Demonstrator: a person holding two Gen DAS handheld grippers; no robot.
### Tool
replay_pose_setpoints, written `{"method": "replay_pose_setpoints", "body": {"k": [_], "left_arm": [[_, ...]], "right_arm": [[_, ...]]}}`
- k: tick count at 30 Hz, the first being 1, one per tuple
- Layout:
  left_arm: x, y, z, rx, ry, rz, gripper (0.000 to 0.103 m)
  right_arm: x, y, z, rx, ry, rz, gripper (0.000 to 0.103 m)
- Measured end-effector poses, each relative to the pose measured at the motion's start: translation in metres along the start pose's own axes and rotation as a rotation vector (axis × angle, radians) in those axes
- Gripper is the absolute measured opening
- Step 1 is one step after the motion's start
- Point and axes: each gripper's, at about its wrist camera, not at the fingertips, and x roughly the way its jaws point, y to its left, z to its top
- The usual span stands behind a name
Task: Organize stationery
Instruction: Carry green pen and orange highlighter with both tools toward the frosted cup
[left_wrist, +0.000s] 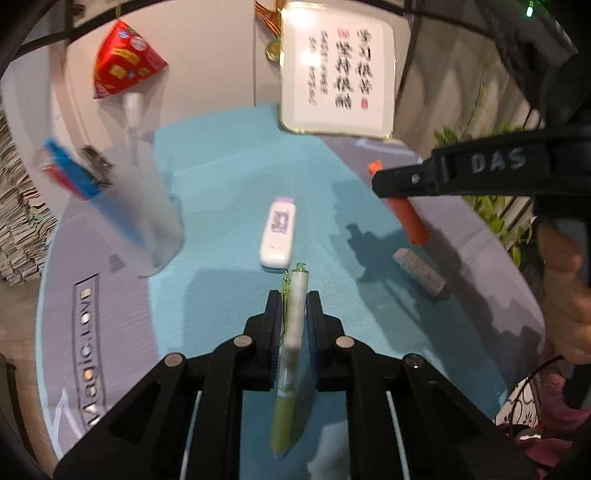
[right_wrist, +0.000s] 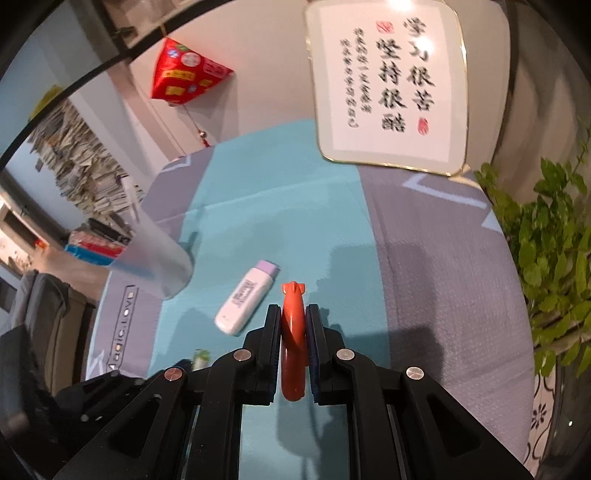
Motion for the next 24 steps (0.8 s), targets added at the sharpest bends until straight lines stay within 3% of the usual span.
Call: {"method": "replay_pose_setpoints", "body": {"k": [7, 24], "left_arm": [[-0.038, 0.029, -0.010, -0.092, -0.079, 0.039, 0.011], [-0.060, 0.070, -0.018, -0.195, -0.155, 0.137, 0.011]], "right_arm": [[-0.004, 0.030, 0.008, -0.060, -0.029, 0.003, 0.013], [-0.015, 0.108, 0.023, -0.203, -0.100, 0.025, 0.013]]}}
